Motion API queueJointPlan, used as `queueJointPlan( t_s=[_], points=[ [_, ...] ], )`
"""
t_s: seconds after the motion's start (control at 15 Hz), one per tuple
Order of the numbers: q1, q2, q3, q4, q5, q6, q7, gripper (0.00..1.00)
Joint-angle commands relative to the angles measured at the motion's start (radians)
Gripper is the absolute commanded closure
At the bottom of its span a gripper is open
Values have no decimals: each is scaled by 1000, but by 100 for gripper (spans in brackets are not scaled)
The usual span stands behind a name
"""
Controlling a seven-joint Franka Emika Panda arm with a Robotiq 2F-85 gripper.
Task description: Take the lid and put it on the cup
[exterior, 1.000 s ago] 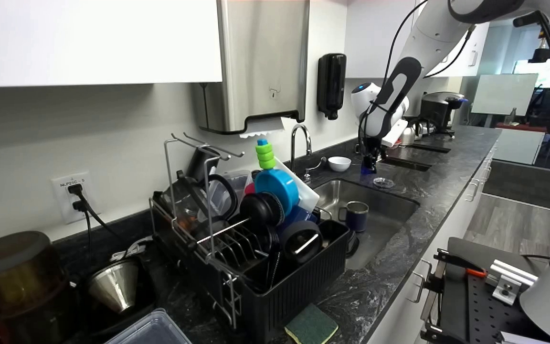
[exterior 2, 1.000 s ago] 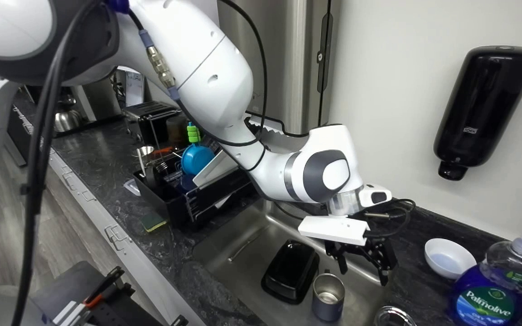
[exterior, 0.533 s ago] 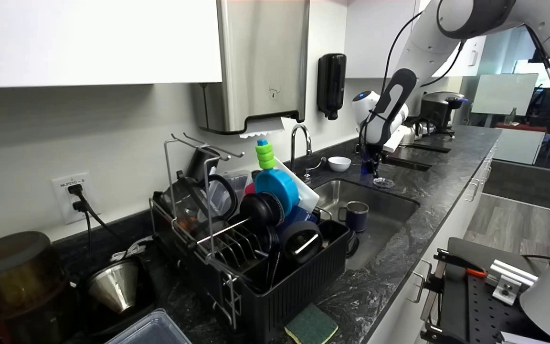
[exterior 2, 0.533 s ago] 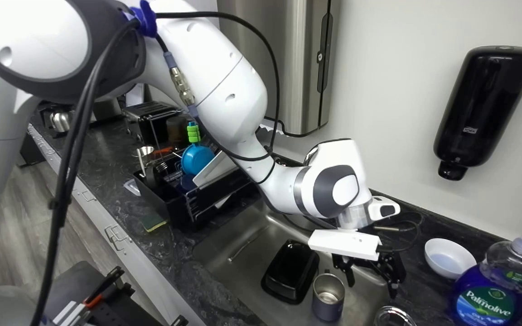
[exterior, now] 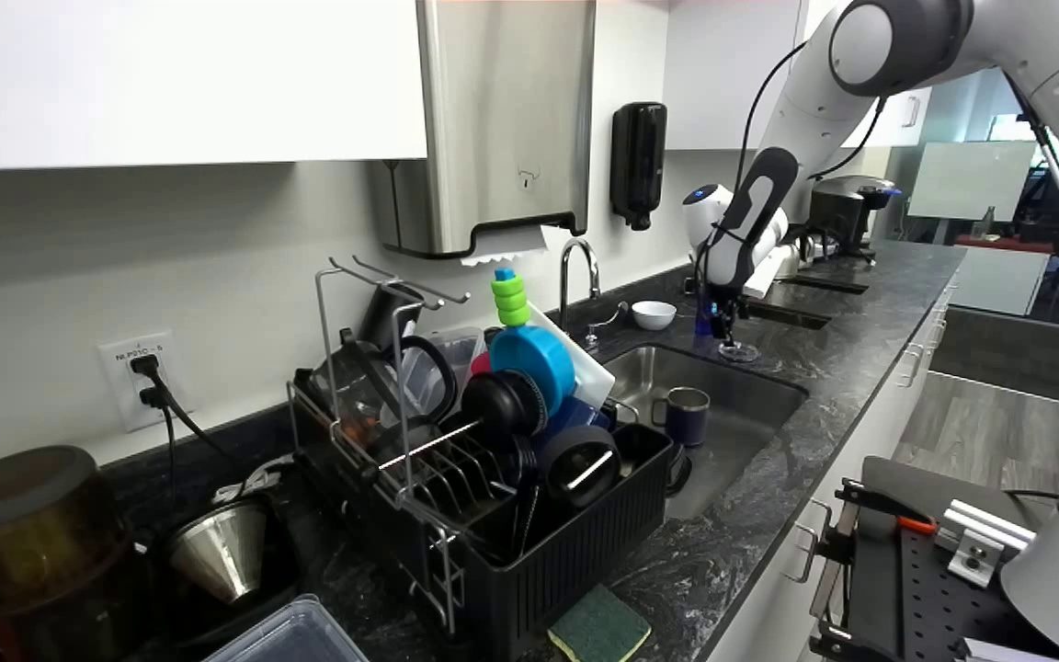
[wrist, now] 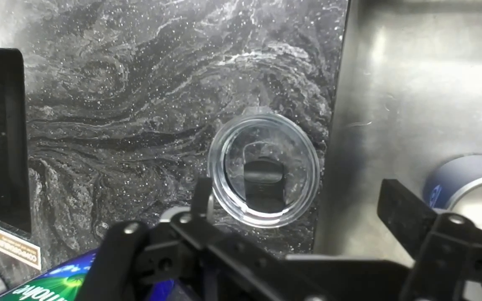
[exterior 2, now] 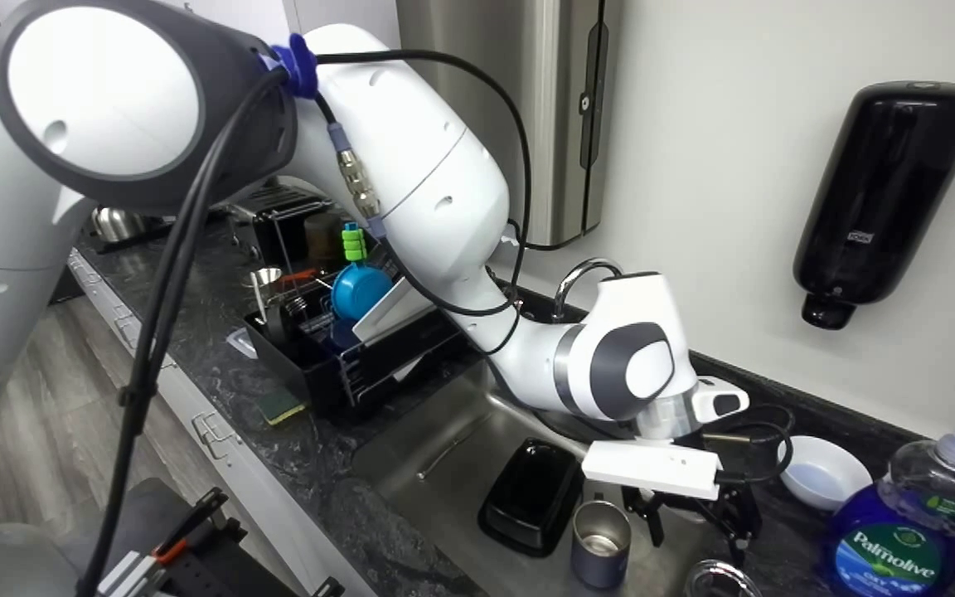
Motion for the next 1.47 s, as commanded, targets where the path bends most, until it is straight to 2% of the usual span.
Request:
queueJointPlan(
  t_s=[0.0,1.27,1.4],
  points=[
    [-14,29,6,23,23,22,-49,0],
    [-20,92,24,35,62,47,-80,0],
    [4,86,4,26,59,27,-54,0]
  ],
)
